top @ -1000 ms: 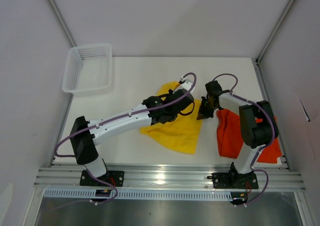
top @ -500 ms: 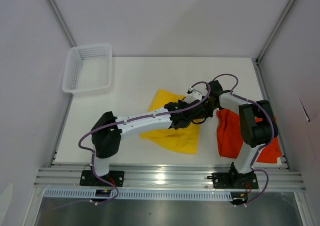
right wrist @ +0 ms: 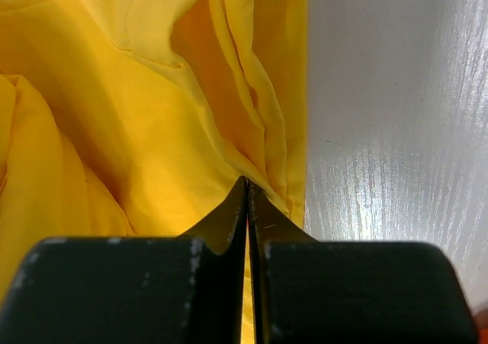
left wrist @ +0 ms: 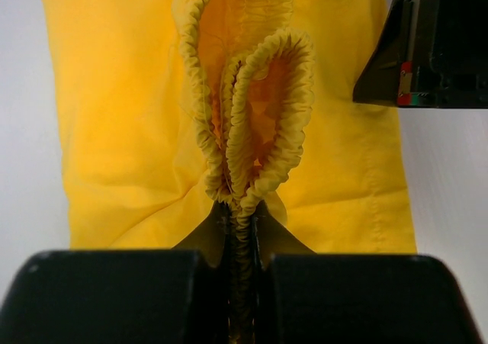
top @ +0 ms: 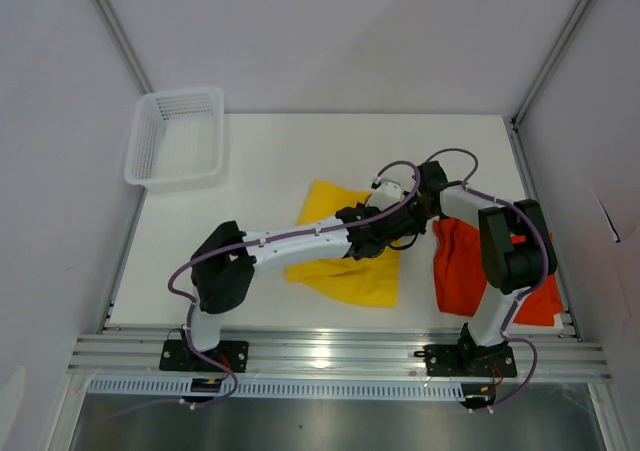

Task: Fold and stack the shorts
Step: Fold the shorts

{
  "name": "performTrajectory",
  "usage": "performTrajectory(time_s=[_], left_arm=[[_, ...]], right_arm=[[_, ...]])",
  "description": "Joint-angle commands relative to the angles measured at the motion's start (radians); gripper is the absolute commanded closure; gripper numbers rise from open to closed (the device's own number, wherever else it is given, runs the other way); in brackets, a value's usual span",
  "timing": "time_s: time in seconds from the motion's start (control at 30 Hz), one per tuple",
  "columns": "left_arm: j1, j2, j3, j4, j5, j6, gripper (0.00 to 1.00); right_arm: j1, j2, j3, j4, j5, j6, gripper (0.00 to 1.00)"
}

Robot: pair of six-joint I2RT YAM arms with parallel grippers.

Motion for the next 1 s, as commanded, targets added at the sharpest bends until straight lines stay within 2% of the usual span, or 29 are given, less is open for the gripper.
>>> performTrajectory(time_s=[0.0, 0.2, 0.3, 0.33, 0.4, 0.43, 0.53, 0.6, 0.77, 0.8, 0.83, 0.9, 0.93, 0.97], left_arm=[[-0.006, -0.004, 0.043, 0.085, 0.009, -0.046, 0.97], [-0.006, 0.001, 0.049, 0.103, 0.021, -0.051, 0.93], [-0.011, 0.001, 0.023, 0.148, 0.064, -0.035, 0.65], [-0.012, -0.005, -0.004, 0.171, 0.081, -0.029, 0.53], [-0.014, -0.025, -0.041, 0.244, 0.15, -0.017, 0.44], [-0.014, -0.033, -0.063, 0.302, 0.182, -0.006, 0.44], [-0.015, -0.047, -0.072, 0.343, 0.259, 0.015, 0.42], [-0.015, -0.056, -0.066, 0.344, 0.286, 0.02, 0.36], [-0.005, -0.145, -0.115, 0.358, 0.334, 0.031, 0.34], [0.003, -0.193, -0.146, 0.379, 0.346, 0.032, 0.34], [0.017, -0.223, -0.181, 0.392, 0.362, 0.034, 0.34], [0.031, -0.302, -0.239, 0.433, 0.406, 0.037, 0.34], [0.043, -0.324, -0.274, 0.442, 0.417, 0.038, 0.33], [0.047, -0.342, -0.285, 0.444, 0.423, 0.04, 0.33]], right_arm=[[-0.005, 0.018, -0.014, 0.012, 0.01, -0.008, 1.0], [-0.013, 0.02, -0.019, 0.014, 0.004, -0.011, 1.0], [-0.016, 0.021, -0.016, 0.017, 0.001, -0.009, 1.0], [-0.019, 0.021, -0.016, 0.015, 0.001, -0.009, 1.0], [-0.022, 0.021, -0.014, 0.014, -0.004, -0.011, 1.0], [-0.028, 0.021, -0.014, 0.015, -0.004, -0.012, 1.0], [-0.042, 0.02, -0.014, 0.02, -0.017, -0.011, 1.0], [-0.048, 0.017, -0.014, 0.021, -0.027, -0.006, 1.0], [-0.062, -0.005, -0.013, 0.017, -0.031, -0.006, 1.0], [-0.066, -0.009, -0.013, 0.014, -0.033, -0.008, 0.96], [-0.072, -0.014, -0.011, 0.012, -0.033, -0.009, 0.86], [-0.082, -0.035, -0.005, 0.003, -0.034, -0.009, 0.75], [-0.085, -0.045, -0.003, 0.0, -0.033, -0.009, 0.66], [-0.091, -0.057, -0.003, -0.006, -0.03, -0.009, 0.62]])
